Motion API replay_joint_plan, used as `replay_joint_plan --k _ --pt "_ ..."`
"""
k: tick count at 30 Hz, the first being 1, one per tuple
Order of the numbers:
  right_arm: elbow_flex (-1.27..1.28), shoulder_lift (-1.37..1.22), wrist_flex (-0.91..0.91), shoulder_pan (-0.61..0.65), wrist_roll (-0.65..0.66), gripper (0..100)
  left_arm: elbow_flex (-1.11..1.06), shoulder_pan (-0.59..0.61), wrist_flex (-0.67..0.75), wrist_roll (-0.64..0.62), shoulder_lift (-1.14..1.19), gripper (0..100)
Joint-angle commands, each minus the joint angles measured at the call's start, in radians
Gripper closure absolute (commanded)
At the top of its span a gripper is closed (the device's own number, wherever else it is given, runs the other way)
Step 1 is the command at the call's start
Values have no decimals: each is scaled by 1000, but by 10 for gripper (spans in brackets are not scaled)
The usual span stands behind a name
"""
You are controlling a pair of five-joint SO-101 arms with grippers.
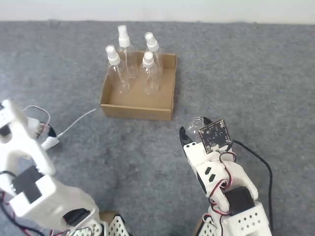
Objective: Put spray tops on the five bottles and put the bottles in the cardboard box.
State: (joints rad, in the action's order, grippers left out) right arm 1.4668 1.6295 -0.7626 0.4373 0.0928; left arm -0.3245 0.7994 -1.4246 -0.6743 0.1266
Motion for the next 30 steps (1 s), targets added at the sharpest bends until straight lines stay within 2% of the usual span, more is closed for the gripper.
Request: replay_joint_plan --k 1,13,30 --pt "-17 25 30 -16 2 907 -25 -20 107 -12 -72 779" --pt "-17 25 30 -16 2 907 -213 -64 450 -12 -71 779" --pt "-17 25 30 -16 2 907 -206 -69 466 -12 -63 780"
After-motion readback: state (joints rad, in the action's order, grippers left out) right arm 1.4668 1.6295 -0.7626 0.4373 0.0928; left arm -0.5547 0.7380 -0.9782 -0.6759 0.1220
